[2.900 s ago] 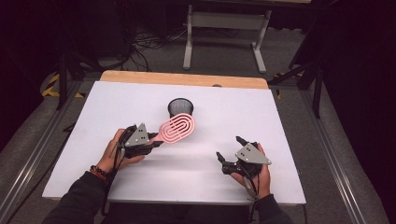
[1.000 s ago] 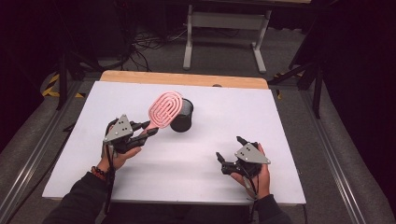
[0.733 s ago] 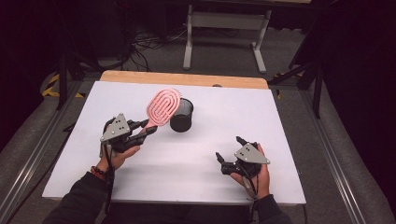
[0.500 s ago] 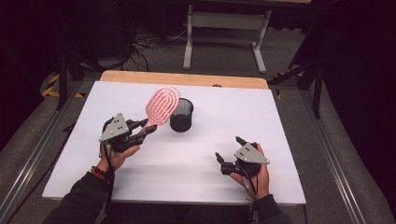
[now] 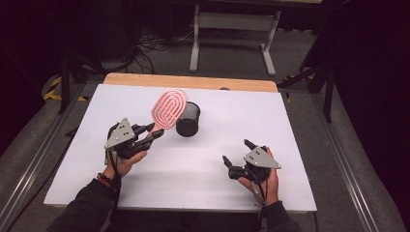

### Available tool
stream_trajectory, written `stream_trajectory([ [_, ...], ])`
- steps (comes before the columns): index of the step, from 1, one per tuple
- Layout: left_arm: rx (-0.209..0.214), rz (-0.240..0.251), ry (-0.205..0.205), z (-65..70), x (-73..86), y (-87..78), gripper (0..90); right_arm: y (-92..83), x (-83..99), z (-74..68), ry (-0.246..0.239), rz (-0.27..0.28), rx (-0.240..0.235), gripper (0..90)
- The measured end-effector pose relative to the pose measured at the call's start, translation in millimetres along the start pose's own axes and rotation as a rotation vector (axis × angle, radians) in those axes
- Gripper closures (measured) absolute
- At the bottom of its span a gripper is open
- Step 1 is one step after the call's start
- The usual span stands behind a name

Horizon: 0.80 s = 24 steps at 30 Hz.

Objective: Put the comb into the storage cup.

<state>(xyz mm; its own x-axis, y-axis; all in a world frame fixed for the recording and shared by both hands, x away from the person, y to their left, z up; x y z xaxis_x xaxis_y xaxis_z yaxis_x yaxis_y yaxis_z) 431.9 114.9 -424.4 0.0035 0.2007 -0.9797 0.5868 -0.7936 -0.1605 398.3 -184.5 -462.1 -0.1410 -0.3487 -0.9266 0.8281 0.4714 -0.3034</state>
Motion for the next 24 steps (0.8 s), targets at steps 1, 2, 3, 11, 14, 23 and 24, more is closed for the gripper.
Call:
stream_trajectory([
  [1,-0.002,-0.003,0.007,1.2,0.6,0.8,69.6,-0.2,-3.4,-0.7,0.01,0.008,-0.006,10.0],
  [2,0.001,-0.004,0.008,2.9,1.0,1.6,69.6,-0.2,-7.1,-1.3,0.019,0.017,-0.013,9.6],
  [3,0.004,-0.006,0.013,4.2,1.2,2.4,69.6,-0.1,-11.2,-2.2,0.03,0.027,-0.023,9.3],
  [11,0.022,0.003,0.028,14.6,1.0,5.5,69.6,1.9,-39.7,-5.5,0.043,0.08,-0.026,6.4],
  [14,0.025,0.006,0.034,18.7,0.9,7.0,69.7,3.5,-53.4,-5.8,0.055,0.114,-0.027,5.2],
  [23,0.036,0.009,0.038,28.1,4.4,12.5,69.6,13.6,-81.0,-21.0,0.077,0.145,-0.086,5.0],
  [24,0.032,0.006,0.043,28.9,4.9,13.2,69.6,15.0,-84.3,-23.7,0.084,0.15,-0.099,4.9],
])
Point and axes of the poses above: each handheld gripper's, and its own axes: y roughly forward along the jaws, x roughly out of its underside, z roughly to its right, the point moved 7 cm from there along y, roughly forward along the jaws
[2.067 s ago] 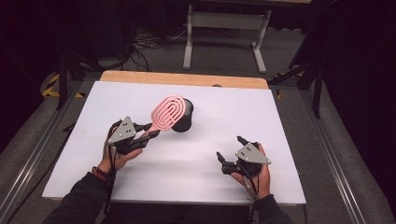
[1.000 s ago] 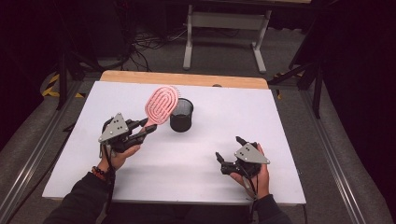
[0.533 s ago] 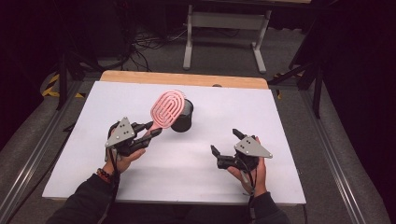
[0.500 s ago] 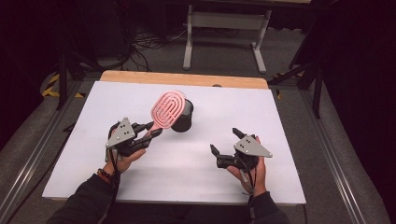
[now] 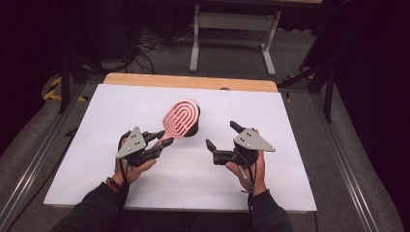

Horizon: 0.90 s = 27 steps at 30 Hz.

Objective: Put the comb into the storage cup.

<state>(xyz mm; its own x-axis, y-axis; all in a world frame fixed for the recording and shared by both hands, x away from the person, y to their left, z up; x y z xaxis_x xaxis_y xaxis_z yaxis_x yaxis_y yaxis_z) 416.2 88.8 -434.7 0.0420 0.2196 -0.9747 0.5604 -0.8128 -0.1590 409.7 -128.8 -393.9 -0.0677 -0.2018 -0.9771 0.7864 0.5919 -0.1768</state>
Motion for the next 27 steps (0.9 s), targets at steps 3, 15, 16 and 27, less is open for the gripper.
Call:
stream_trajectory([
  [3,0.007,-0.002,0.001,1.1,0.5,0.5,69.6,3.6,-3.9,-5.0,0.001,0.001,-0.023,4.4],
  [15,0.022,0.001,0.014,10.3,1.6,3.0,69.7,14.9,-14.2,-31.4,-0.053,-0.012,-0.121,1.4],
  [16,0.022,0.001,0.014,10.3,1.6,3.0,69.6,15.8,-14.5,-33.0,-0.046,-0.013,-0.136,1.4],
  [27,0.047,0.006,0.025,21.5,3.1,9.0,69.6,23.3,-17.1,-41.3,0.036,-0.005,-0.222,3.2],
])
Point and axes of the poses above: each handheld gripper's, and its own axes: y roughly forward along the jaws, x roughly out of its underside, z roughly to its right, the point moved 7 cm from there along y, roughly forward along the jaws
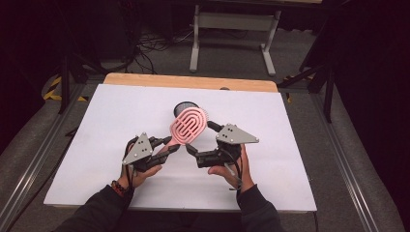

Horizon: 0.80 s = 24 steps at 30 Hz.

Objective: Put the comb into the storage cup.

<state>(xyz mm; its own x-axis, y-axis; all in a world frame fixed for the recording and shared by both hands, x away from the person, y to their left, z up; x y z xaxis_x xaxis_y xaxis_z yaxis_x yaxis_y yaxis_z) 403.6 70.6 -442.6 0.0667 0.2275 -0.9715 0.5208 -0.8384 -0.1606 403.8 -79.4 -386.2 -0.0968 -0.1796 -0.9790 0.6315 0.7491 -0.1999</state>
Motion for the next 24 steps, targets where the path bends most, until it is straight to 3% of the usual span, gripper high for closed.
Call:
stream_trajectory([
  [9,0.012,-0.02,0.012,9.8,6.5,8.7,69.6,-2.1,-6.5,6.0,0.11,0.064,-0.03,10.3],
  [14,0.0,-0.042,0.026,12.2,11.1,13.2,69.6,-4.4,-8.0,5.1,0.111,0.079,-0.035,18.9],
  [17,-0.003,-0.051,0.027,12.9,14.3,15.9,69.9,-6.9,-8.0,7.8,0.142,0.093,-0.029,30.5],
  [18,-0.003,-0.051,0.027,12.9,14.3,15.9,69.9,-6.9,-8.0,7.8,0.142,0.093,-0.029,30.5],
  [19,-0.002,-0.064,0.035,12.9,16.6,17.2,70.0,-8.3,-7.4,9.6,0.167,0.101,-0.027,37.5],
  [22,-0.002,-0.073,0.043,13.9,18.3,18.4,70.0,-9.8,-7.0,9.9,0.196,0.115,-0.039,44.2],
  [24,0.001,-0.08,0.045,14.9,19.6,19.4,70.2,-11.8,-7.5,9.3,0.227,0.133,-0.055,54.3],
])
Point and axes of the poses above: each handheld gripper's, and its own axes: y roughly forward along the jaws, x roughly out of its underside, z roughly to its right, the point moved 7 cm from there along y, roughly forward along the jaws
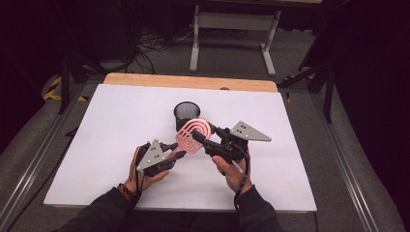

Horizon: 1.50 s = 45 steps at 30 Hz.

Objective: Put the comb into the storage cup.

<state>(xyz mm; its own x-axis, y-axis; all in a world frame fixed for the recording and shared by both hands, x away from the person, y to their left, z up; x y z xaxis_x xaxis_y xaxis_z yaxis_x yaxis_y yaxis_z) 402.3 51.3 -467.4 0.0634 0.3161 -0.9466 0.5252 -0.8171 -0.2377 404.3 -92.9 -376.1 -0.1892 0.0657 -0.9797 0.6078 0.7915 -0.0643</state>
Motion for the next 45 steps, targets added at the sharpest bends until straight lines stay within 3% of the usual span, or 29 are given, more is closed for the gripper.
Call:
stream_trajectory([
  [13,0.013,-0.021,0.029,3.2,1.9,1.9,70.4,-1.6,2.5,-16.1,0.007,0.016,-0.106,62.0],
  [18,0.018,-0.025,0.036,3.3,2.4,2.9,70.3,-2.3,3.5,-19.2,-0.006,0.019,-0.118,62.5],
  [23,0.018,-0.026,0.04,4.0,2.3,3.4,68.5,-3.8,3.1,-23.3,-0.047,0.018,-0.121,62.6],
  [34,0.026,-0.039,0.047,2.8,3.3,3.7,59.3,-7.7,1.5,-25.9,-0.074,0.029,-0.113,62.8],
  [45,0.023,-0.071,0.027,-0.6,7.3,5.1,37.8,-15.9,-5.5,-21.5,-0.096,0.049,-0.082,62.9],
])
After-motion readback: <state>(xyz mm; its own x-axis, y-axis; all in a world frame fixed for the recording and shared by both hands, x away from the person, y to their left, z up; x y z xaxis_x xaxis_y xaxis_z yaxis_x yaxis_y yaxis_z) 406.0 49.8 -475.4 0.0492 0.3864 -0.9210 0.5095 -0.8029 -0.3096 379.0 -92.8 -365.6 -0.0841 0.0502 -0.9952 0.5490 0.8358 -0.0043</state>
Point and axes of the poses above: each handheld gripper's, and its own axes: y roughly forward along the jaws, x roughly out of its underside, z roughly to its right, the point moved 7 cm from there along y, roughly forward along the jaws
